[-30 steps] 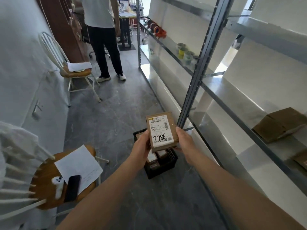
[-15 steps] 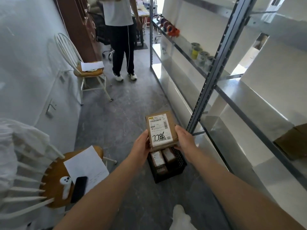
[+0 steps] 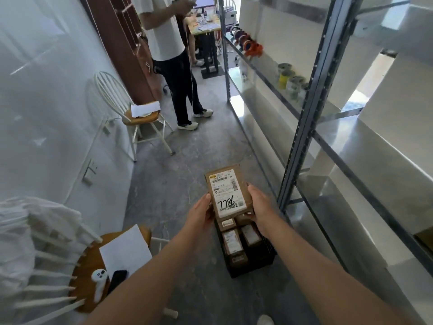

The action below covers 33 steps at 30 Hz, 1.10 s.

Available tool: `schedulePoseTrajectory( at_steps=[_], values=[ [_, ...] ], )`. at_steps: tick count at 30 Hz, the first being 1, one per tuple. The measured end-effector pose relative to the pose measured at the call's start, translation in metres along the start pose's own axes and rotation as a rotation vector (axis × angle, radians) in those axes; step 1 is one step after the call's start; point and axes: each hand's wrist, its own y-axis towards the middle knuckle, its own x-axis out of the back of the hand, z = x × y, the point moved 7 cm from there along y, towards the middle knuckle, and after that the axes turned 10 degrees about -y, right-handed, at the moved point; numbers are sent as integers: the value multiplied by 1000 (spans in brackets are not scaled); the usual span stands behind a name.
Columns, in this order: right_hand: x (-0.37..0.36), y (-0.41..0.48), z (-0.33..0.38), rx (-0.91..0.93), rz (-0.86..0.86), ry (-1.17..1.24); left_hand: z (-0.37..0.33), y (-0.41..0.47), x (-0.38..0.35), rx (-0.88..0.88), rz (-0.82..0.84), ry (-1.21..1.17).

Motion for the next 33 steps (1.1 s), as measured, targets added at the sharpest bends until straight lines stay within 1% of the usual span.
schedulePoseTrajectory(
  at_steps=[2,4,9,13,16,19,27,33],
  values=[
    [5,6,2,-28,23,76,0,9,-11,-17,9,21],
    [11,12,7,-36,55,101,-3,17,-22,-22,7,36],
    [33,34,22,-12,69,67,-7,36,-43,-46,40,68],
    [44,43,20,-38,89,-5,-5,48,-50,-19,23,21],
    [48,55,19,-65,63,-28,-4,62,-53,-12,14,-2],
    [41,63,24,-77,67,-46,-3,75,-47,4,-22,-53],
    [11,100,51,-55,30,-182,-17,129,-27,66,-23,-186],
    [-21,135,87,-27,17,-244,-52,172,-15,60,61,-190]
  ],
)
